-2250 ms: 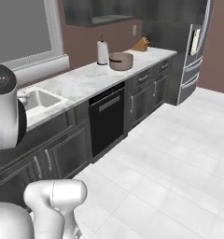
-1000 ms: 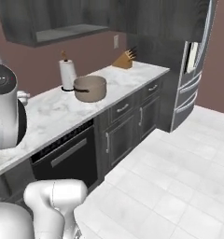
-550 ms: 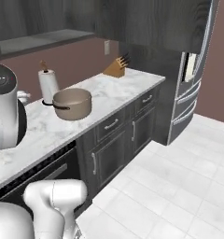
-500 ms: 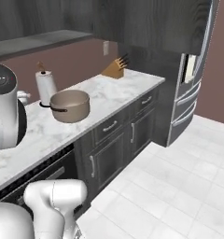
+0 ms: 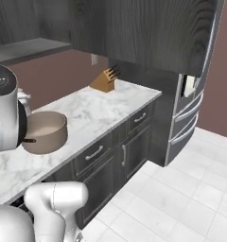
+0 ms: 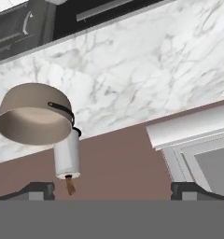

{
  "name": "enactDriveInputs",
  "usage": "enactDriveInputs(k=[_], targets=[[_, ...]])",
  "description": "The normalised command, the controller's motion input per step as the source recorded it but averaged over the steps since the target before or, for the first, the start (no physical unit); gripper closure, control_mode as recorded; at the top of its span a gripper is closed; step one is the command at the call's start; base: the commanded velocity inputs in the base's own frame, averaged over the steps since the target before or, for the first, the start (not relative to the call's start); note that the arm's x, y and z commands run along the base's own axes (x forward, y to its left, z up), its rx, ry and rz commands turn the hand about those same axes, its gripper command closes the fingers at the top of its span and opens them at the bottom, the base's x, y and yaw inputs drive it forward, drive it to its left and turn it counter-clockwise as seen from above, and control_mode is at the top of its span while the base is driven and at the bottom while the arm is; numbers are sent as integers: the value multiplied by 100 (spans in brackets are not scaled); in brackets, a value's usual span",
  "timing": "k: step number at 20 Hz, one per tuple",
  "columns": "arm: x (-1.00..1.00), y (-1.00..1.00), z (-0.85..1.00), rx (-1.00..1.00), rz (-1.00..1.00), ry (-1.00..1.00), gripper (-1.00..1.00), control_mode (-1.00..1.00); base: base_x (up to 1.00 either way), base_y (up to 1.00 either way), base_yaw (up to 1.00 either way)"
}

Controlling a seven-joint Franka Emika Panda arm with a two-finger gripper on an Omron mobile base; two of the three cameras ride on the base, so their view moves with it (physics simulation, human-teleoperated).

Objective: Pick the kettle from the cabinet and place it on a stove burner. Then pick the pot from the counter and place it on another stove burner. Finally, turn both burners on.

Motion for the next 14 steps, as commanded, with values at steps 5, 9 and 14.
enactDriveInputs(k=[5, 9, 14], targets=[[0, 0, 0, 0, 0, 0, -100, 100, 94, 0, 0], [39, 3, 1, -1, 0, 9, -100, -100, 21, 0, 0], [3, 10, -1, -4, 1, 1, -100, -100, 0, 0, 0]])
